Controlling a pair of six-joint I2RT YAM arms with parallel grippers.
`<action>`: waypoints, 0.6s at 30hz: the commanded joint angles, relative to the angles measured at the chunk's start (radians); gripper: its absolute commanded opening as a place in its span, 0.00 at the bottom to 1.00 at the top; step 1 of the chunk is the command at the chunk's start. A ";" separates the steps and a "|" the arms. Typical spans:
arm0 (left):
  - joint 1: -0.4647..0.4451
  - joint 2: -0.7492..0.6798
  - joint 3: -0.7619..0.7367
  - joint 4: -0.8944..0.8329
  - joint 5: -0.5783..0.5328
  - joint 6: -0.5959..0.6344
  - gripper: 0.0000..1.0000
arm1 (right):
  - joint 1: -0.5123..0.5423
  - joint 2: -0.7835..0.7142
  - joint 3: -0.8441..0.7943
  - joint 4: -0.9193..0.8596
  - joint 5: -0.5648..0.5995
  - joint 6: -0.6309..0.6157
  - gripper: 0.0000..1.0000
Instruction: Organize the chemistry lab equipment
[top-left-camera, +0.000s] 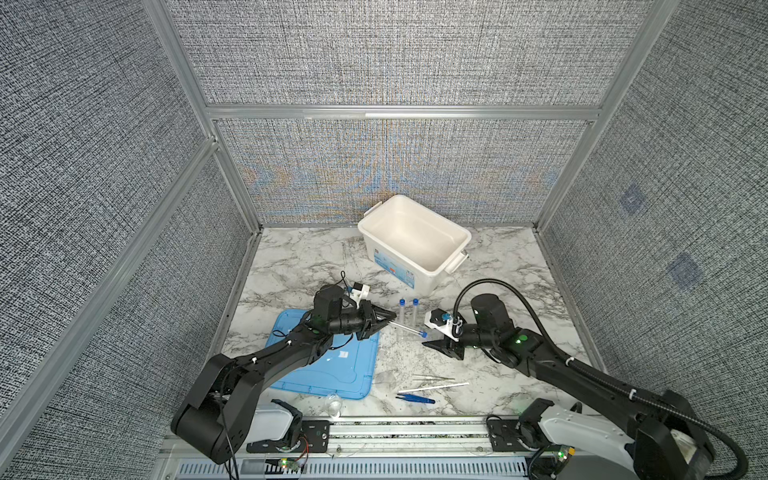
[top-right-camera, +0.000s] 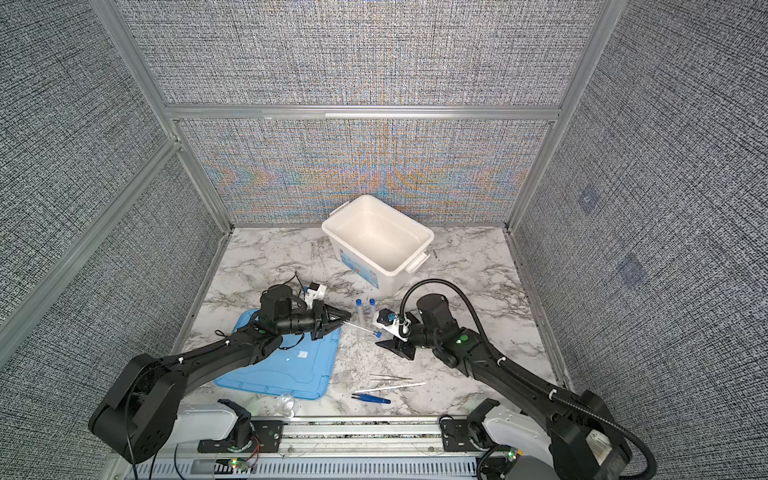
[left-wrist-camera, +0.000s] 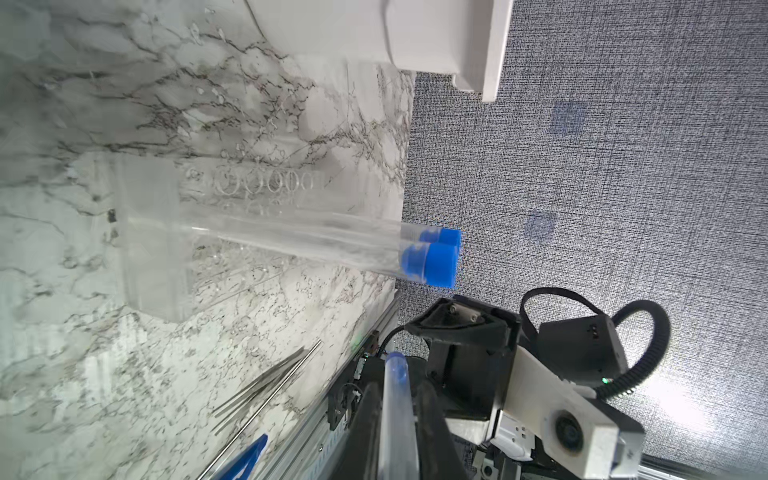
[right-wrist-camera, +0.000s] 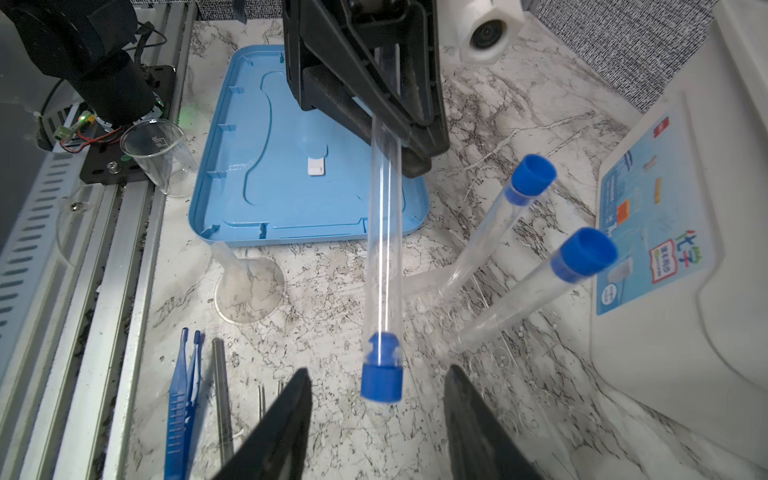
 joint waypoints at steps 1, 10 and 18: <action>0.002 -0.020 0.009 0.021 0.016 -0.011 0.13 | -0.010 -0.051 -0.079 0.202 -0.045 0.041 0.54; 0.002 -0.060 0.023 0.016 0.056 -0.045 0.13 | -0.028 0.009 -0.265 0.793 -0.056 0.187 0.56; 0.002 -0.076 0.016 0.062 0.069 -0.092 0.13 | -0.028 0.205 -0.308 1.246 -0.120 0.288 0.50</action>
